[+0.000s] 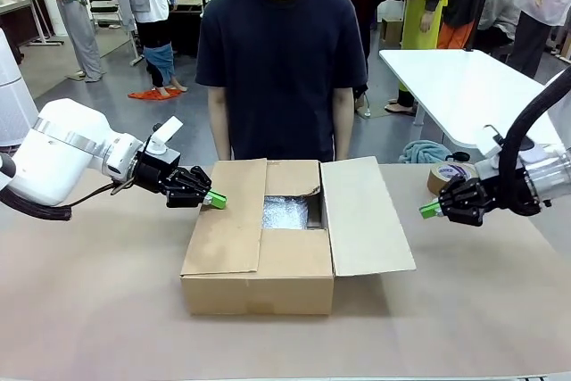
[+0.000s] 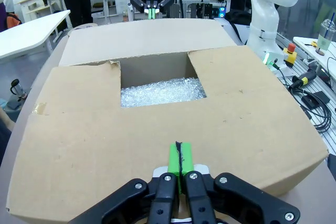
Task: Wrap the clocks to prevent damage.
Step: Push the left (or right) flap of the Package Box to close it.
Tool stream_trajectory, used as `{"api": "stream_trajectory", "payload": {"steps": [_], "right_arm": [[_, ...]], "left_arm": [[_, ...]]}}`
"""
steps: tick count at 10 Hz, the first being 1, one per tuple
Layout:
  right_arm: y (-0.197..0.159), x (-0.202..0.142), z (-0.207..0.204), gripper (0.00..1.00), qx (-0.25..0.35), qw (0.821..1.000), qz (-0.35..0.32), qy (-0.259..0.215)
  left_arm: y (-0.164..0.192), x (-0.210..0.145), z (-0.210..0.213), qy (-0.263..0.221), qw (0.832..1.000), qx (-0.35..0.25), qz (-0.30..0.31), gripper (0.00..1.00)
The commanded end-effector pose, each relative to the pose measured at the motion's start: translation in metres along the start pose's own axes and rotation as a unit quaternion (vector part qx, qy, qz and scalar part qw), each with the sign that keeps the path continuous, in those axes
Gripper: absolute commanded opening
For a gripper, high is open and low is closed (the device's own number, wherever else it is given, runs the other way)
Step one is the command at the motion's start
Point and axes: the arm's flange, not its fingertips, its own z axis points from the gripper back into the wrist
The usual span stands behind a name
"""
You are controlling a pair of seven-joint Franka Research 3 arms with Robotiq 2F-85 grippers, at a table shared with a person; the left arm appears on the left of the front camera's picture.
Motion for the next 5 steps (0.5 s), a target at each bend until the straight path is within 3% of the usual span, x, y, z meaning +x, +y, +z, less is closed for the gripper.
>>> {"api": "stream_trajectory", "payload": {"steps": [1, 5], "right_arm": [[-0.002, -0.001, -0.018, 0.01, -0.005, 1.0, -0.002, -0.004], [0.004, 0.01, -0.051, 0.01, 0.033, 0.999, -0.013, -0.007]], "left_arm": [[0.0, -0.002, -0.003, 0.007, 1.0, 0.004, -0.003, 0.0], [0.0, -0.002, -0.003, 0.007, 1.0, 0.004, -0.003, 0.0]]}}
